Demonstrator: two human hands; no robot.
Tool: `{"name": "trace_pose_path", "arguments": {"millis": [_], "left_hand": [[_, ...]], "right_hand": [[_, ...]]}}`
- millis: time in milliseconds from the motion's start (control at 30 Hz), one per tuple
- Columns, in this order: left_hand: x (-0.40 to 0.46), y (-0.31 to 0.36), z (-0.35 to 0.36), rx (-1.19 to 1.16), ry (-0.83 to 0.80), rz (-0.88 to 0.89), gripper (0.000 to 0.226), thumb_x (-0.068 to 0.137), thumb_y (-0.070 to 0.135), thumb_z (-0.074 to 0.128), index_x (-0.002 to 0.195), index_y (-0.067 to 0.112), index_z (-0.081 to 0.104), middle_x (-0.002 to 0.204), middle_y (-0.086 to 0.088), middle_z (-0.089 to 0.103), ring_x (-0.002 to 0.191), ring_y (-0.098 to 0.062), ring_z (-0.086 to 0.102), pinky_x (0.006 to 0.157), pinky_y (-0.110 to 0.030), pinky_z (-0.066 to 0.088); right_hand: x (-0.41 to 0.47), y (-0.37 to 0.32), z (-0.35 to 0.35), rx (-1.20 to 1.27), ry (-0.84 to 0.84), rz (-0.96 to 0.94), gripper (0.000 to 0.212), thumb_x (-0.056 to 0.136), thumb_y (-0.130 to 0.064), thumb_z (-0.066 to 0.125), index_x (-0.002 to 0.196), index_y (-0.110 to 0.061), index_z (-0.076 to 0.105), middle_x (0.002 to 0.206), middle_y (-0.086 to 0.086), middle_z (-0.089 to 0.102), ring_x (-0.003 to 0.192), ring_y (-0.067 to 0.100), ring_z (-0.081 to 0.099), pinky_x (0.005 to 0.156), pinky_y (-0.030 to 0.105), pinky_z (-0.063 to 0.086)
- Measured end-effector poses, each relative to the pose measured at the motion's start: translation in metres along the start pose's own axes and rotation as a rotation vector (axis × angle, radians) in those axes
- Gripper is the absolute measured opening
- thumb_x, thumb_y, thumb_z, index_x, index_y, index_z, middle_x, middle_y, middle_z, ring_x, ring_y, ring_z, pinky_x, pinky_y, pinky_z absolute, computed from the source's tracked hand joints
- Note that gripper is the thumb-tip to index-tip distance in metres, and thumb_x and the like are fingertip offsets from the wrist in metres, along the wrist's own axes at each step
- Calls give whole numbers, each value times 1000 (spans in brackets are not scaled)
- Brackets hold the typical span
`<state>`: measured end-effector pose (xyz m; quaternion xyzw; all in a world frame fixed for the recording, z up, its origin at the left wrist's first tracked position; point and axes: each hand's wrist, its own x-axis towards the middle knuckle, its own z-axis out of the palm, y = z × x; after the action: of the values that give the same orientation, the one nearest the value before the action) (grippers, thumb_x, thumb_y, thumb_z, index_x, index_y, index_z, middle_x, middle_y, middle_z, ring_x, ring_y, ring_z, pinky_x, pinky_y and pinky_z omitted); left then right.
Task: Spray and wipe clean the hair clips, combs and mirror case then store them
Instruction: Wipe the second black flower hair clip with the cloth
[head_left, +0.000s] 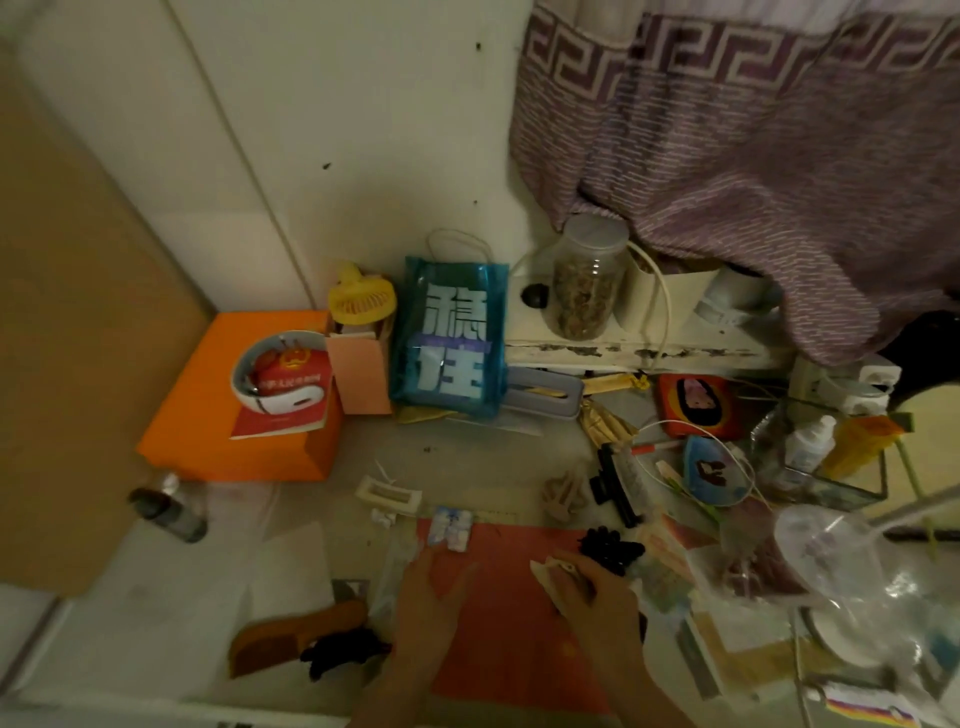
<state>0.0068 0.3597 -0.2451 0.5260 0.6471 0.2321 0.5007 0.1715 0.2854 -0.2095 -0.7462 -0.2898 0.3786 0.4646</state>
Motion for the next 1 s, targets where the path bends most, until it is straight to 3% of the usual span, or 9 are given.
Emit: {"name": "trace_pose_path", "arguments": {"millis": [100,200,300,367,433,500,633,767,1000], "left_hand": [[14,10,-30,40,11,-7,50,88,33,66,131,14,52,122,-7,57,106,-23,57,93,-39,48],[28,-8,-61,39,-7,3,52,86,32,69,132,17,50,132,-4,50,114,-17,50,88,-19,47],[48,-21,-97,105,-62,8,55,84,36,70,133,19,49,136,-2,49,121,-17,46,96,-24,36],[57,-34,-122,138,-109,31,54,84,34,70,132,21,49,136,0,49,115,-11,46,93,-19,36],[65,-45,-145,166,-145,79,53,84,33,70,131,24,48,133,2,48,107,-5,42,86,-10,35],[69,-56,-164,201,-205,97,52,85,35,70,131,26,48,131,3,48,108,-4,42,91,-16,36],[70,-72,-185,216,-335,72,54,85,37,68,132,24,46,123,7,43,120,-15,45,102,-25,37],[68,-81,-190,223,-420,49,48,87,33,67,130,22,47,131,1,46,115,-12,46,104,-34,42],[63,-99,-183,275,-478,20,61,81,30,74,133,16,47,129,-1,49,118,-16,50,100,-25,41]], "right_hand": [[-6,-6,31,-10,-26,29,8,88,-15,66,96,-17,69,88,-13,66,84,-1,61,68,6,44],[-11,-11,67,-19,11,42,8,86,-12,69,93,-15,70,82,-17,64,79,-1,60,63,2,43],[-19,-14,105,-94,94,34,3,84,-15,71,81,-16,71,62,-19,62,60,-5,56,56,3,40],[-26,-14,129,-163,129,42,10,86,-20,70,76,-21,71,55,-16,61,51,-5,54,51,8,38],[-34,-14,150,-196,169,43,6,87,-20,68,88,-20,74,65,-16,64,55,-7,54,52,8,40],[-39,-14,167,-204,227,63,12,88,-17,67,97,-17,74,75,-8,67,63,-4,56,54,9,40],[-51,-15,192,-176,292,143,20,90,-18,65,108,-14,72,88,5,73,76,15,64,67,27,48],[-62,-11,204,-202,302,174,19,90,-18,65,107,-15,72,82,2,70,75,12,62,66,24,45],[-74,4,209,-183,244,216,14,90,-15,65,101,-14,73,83,0,72,78,14,65,71,29,52]]}}
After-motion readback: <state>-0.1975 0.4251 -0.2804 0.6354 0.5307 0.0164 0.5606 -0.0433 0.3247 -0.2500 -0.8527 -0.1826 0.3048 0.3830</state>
